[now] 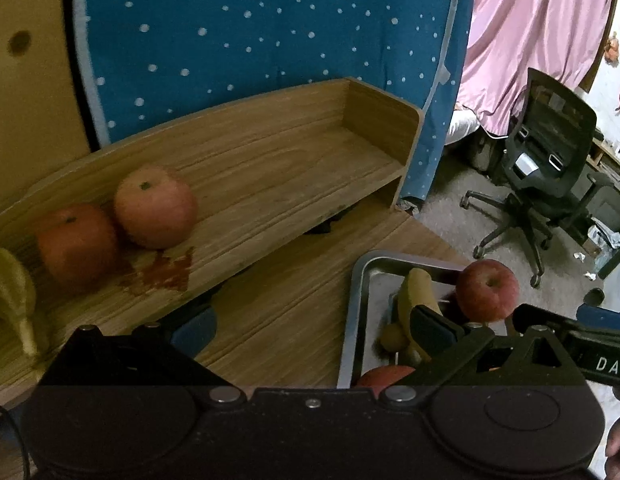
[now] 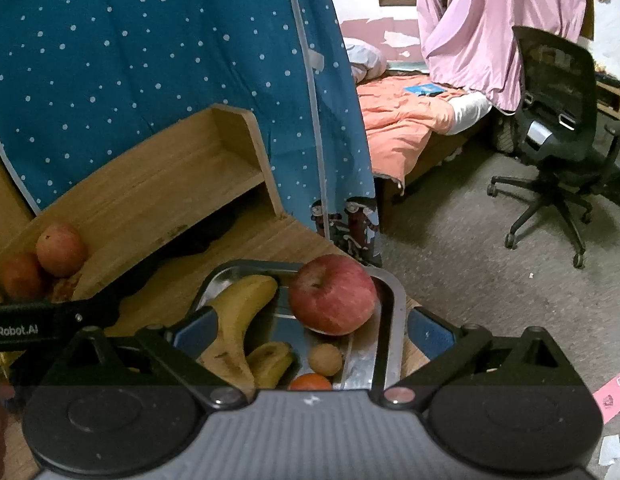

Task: Organize fruits
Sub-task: 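Open both tools to release the banana and kiwi onto the tray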

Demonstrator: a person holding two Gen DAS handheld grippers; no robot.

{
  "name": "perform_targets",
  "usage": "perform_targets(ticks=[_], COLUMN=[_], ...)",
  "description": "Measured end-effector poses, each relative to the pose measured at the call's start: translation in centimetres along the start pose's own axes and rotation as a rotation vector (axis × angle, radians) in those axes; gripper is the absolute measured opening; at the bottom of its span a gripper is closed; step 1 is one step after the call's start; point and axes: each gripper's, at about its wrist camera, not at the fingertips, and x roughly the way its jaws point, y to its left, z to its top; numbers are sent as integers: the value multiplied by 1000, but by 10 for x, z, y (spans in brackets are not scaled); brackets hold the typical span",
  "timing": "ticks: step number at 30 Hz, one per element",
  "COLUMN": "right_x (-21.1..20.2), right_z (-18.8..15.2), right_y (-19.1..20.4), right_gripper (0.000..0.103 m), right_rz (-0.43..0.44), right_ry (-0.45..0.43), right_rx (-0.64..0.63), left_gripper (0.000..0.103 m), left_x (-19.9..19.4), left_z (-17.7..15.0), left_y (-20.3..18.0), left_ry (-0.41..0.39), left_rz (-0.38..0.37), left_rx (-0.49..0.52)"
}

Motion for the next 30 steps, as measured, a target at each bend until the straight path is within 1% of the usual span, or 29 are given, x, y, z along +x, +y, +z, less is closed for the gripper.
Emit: perform_targets(ticks=[9, 19, 30], right_x=[-27, -60, -106], right_z=[-12, -44, -65], right_y=[28, 55, 67], right_gripper=[103, 103, 103], right_rz=[5, 9, -13], right_ry=[-27, -36, -93], right_rx=[-14, 0, 20], left_gripper=[102, 102, 102], left_x=[-33, -72, -109], left_z=[-19, -53, -76], left_y=[24, 51, 64], left_ry=[-28, -28, -55], left_rz=[13, 22, 8], left_rx=[-16, -15, -15])
